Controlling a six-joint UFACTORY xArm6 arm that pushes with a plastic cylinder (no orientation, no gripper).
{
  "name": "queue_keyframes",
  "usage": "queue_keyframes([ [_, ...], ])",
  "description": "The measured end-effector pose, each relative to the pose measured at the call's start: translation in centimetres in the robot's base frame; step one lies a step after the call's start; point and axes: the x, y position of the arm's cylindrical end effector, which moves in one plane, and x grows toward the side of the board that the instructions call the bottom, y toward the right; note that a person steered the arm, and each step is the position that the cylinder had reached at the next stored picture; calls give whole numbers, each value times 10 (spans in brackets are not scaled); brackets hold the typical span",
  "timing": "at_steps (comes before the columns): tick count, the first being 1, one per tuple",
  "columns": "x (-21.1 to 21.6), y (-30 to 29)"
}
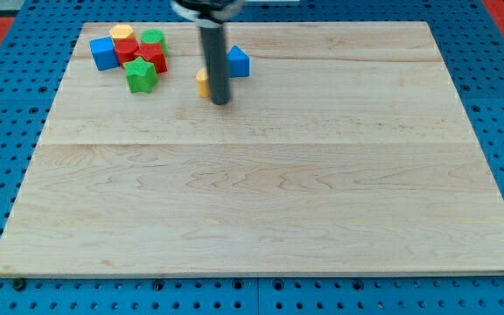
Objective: Push the blue triangle close to the red star
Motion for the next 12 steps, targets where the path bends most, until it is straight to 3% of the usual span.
queue_keyframes([
  [1,-4,112],
  [2,-45,215],
  [3,-73,218],
  [5,-75,107],
  [6,-72,111],
  [7,-73,12],
  [8,-89,-50],
  [9,-103,13],
  [10,-96,-14],
  [11,-64,37],
  [12,-42,-3],
])
